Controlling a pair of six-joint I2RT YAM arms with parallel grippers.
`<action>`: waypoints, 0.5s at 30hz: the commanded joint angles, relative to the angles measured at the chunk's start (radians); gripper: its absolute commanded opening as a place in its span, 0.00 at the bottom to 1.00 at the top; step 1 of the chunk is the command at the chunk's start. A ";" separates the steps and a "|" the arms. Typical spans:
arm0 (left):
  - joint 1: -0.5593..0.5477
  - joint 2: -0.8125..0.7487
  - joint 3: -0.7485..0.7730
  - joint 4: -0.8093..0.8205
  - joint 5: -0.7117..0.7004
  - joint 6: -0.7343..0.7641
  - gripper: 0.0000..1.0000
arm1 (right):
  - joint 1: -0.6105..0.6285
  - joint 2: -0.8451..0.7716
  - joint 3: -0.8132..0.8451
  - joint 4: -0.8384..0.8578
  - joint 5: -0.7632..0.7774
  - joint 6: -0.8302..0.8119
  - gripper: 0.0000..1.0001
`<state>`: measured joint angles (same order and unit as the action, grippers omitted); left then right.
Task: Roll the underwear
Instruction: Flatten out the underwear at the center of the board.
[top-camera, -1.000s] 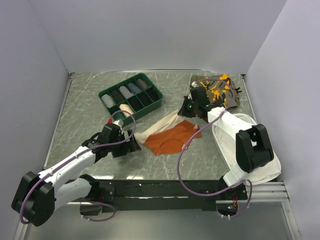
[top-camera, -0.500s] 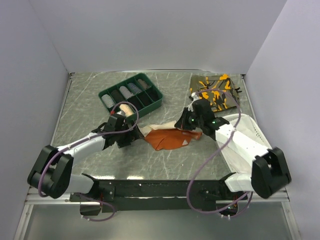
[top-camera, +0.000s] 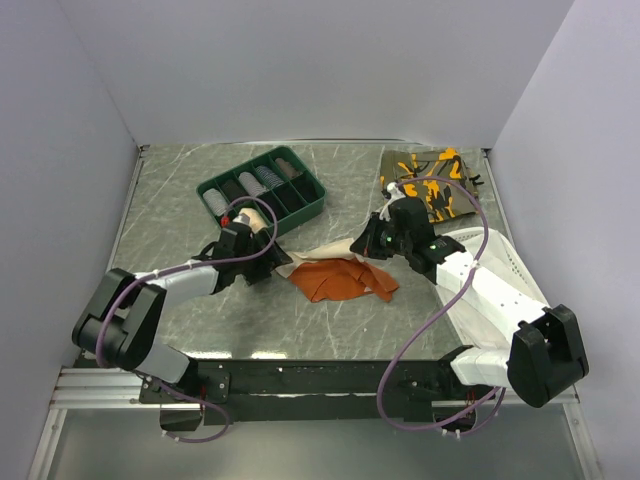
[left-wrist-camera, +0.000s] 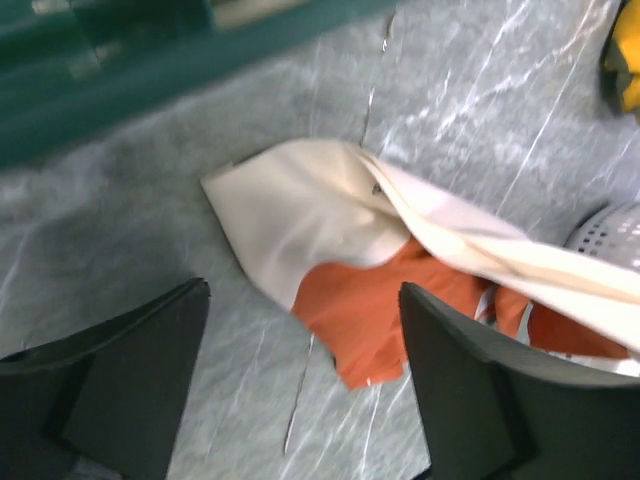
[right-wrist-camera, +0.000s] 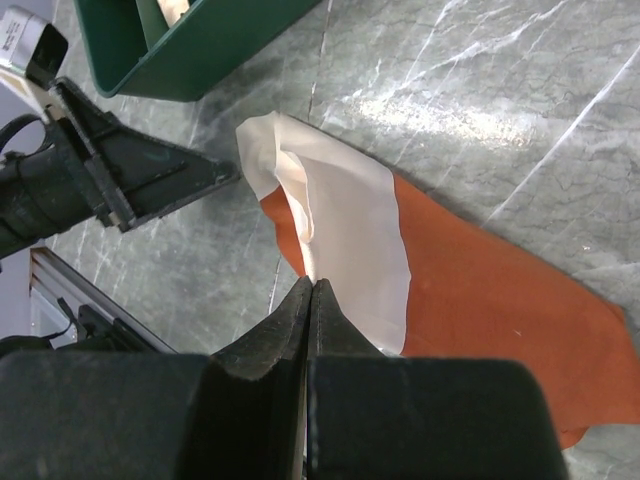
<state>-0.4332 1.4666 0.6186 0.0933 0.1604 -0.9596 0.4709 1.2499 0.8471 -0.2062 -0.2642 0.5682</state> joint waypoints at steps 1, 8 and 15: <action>0.016 0.047 0.010 0.098 -0.035 -0.014 0.79 | -0.002 -0.001 0.038 -0.004 -0.012 -0.008 0.00; 0.028 0.067 -0.011 0.121 -0.085 -0.034 0.68 | -0.002 0.005 0.055 -0.027 -0.018 -0.025 0.00; 0.031 0.116 -0.020 0.172 -0.091 -0.041 0.54 | -0.002 0.013 0.073 -0.032 -0.018 -0.028 0.00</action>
<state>-0.4049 1.5486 0.6090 0.2142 0.1028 -1.0008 0.4709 1.2518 0.8585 -0.2401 -0.2760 0.5560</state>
